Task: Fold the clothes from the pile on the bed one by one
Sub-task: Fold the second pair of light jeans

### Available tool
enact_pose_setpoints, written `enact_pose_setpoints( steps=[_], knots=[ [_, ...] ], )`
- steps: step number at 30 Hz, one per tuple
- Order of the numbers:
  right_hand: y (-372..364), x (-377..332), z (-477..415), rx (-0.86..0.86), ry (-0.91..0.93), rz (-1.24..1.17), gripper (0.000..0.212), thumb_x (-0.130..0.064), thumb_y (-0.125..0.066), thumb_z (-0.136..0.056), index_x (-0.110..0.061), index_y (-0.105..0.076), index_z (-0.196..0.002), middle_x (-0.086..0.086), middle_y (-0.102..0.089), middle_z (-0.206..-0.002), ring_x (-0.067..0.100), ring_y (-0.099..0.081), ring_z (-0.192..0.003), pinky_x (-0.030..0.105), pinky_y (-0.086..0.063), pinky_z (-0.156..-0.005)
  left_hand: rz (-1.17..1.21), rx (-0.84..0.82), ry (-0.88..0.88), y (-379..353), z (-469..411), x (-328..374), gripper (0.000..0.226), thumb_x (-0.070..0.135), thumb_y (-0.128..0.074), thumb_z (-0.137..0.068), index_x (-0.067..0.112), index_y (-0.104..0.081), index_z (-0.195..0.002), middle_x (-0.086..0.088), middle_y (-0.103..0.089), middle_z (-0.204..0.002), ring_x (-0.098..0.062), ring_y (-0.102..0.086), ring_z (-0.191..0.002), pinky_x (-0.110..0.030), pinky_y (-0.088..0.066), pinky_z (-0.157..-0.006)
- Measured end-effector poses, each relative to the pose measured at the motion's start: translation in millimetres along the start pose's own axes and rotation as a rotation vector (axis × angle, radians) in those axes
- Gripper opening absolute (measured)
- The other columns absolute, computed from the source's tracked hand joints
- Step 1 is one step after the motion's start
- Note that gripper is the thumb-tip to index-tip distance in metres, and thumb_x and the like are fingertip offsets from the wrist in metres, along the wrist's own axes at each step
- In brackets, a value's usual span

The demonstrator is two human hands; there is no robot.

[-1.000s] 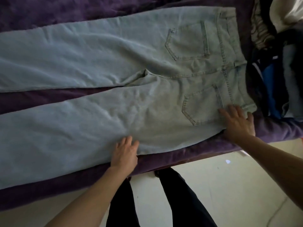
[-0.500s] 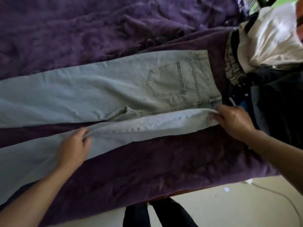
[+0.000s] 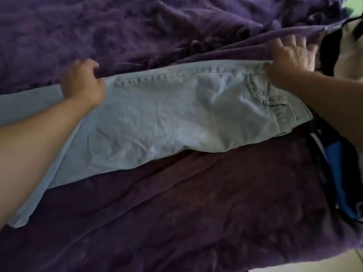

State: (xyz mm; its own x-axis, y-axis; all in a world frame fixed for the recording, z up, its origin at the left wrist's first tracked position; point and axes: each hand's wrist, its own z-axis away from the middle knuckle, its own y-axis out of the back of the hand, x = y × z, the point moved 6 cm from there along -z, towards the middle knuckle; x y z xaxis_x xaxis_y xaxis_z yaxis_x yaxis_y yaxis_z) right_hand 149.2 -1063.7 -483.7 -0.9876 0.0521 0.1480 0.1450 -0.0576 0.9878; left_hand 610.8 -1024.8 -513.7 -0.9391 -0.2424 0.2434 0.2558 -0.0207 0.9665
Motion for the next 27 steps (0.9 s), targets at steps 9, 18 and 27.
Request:
enact_pose_setpoints(
  steps=[9,18,27],
  knots=[
    [-99,-49,65,-0.347,0.200,-0.046,0.055,-0.044,-0.031,-0.098,-0.032,-0.018,-0.149,0.004,0.005,-0.162,0.027,-0.001,-0.148,0.063,-0.017,-0.110,-0.178,-0.102,-0.043,-47,128,-35,0.042,0.015,-0.068,-0.079,0.007,-0.060,-0.119,-0.022,-0.046,-0.132,-0.041,-0.045,-0.116,-0.051,-0.039,-0.093],
    [-61,-112,101,-0.300,0.234,-0.079,0.054,-0.034,-0.055,-0.088,-0.024,-0.045,-0.140,0.013,-0.022,-0.156,0.043,-0.006,-0.144,0.058,-0.017,-0.111,-0.330,-0.368,0.352,-8,278,-183,0.061,0.022,-0.079,-0.072,0.007,-0.057,-0.128,-0.021,-0.049,-0.130,-0.039,-0.046,-0.119,-0.052,-0.042,-0.094],
    [-42,-306,180,-0.320,0.496,-0.303,0.046,-0.019,-0.059,-0.088,-0.017,-0.056,-0.133,0.013,-0.042,-0.147,0.034,-0.032,-0.139,0.050,-0.032,-0.105,-0.386,-0.263,0.232,-7,263,-305,0.096,0.009,-0.087,-0.053,0.009,-0.044,-0.138,-0.026,-0.038,-0.140,-0.044,-0.037,-0.130,-0.060,-0.037,-0.095]
  ],
)
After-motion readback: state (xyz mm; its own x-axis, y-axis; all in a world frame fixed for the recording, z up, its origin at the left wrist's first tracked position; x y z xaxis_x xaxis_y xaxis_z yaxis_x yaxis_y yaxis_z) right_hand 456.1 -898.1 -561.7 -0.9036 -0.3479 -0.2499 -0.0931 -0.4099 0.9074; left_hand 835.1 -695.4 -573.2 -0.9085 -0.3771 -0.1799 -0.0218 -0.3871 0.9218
